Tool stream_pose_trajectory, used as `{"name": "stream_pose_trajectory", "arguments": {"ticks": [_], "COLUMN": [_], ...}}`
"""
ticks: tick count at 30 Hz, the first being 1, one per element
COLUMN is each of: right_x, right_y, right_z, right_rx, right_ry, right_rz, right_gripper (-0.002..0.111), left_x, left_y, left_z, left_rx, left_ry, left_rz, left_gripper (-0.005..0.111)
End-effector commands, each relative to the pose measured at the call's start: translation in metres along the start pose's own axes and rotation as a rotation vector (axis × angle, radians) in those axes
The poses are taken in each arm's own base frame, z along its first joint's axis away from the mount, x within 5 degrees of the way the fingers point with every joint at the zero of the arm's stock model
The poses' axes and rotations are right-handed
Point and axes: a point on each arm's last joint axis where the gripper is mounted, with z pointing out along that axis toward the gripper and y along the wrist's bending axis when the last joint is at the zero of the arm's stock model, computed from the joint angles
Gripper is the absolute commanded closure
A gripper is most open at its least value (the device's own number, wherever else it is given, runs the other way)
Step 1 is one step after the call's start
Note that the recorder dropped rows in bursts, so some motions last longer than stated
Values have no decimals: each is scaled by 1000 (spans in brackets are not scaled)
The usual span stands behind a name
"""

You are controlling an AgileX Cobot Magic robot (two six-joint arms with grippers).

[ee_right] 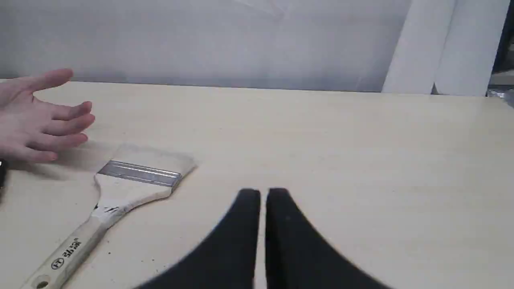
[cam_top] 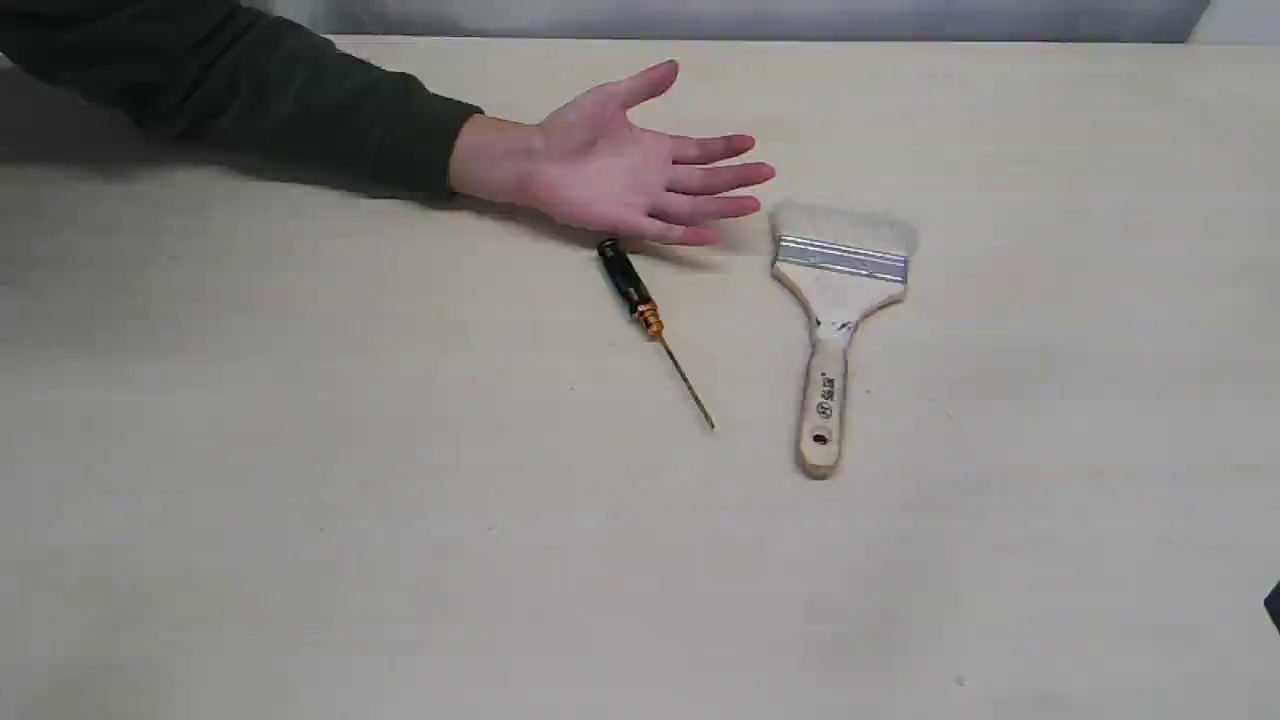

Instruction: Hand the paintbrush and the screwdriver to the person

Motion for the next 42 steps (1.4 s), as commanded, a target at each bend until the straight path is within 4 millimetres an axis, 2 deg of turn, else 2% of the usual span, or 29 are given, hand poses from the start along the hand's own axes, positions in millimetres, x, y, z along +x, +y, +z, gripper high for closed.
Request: {"name": "stream_pose_trajectory", "arguments": {"ticks": [1, 14, 26, 35, 38, 40, 42], "right_x": [1, -1, -25, -29, -29, -29, -29], "right_y": [0, 0, 0, 0, 0, 0, 0], "right_z": [0, 0, -4, -5, -5, -5, -5], "right_rx": [5, 5, 0, 0, -8, -30, -38], "right_ry": [-4, -27, -293, -336, -336, -336, -340], "right_rz": [-1, -1, -1, -2, 45, 175, 225], "right_gripper": [104, 104, 104, 104, 104, 104, 104], "left_x": [0, 0, 0, 0, 0, 0, 0], "left_y": [0, 0, 0, 0, 0, 0, 0], "left_z": [0, 0, 0, 0, 0, 0, 0], "left_rx": [2, 2, 3, 3, 3, 3, 3], "left_ry": [-4, -4, -1, -1, -1, -1, -1], "left_rz": [-3, -3, -5, -5, -5, -5, -5], "left_gripper": [107, 107, 107, 107, 107, 107, 107]}}
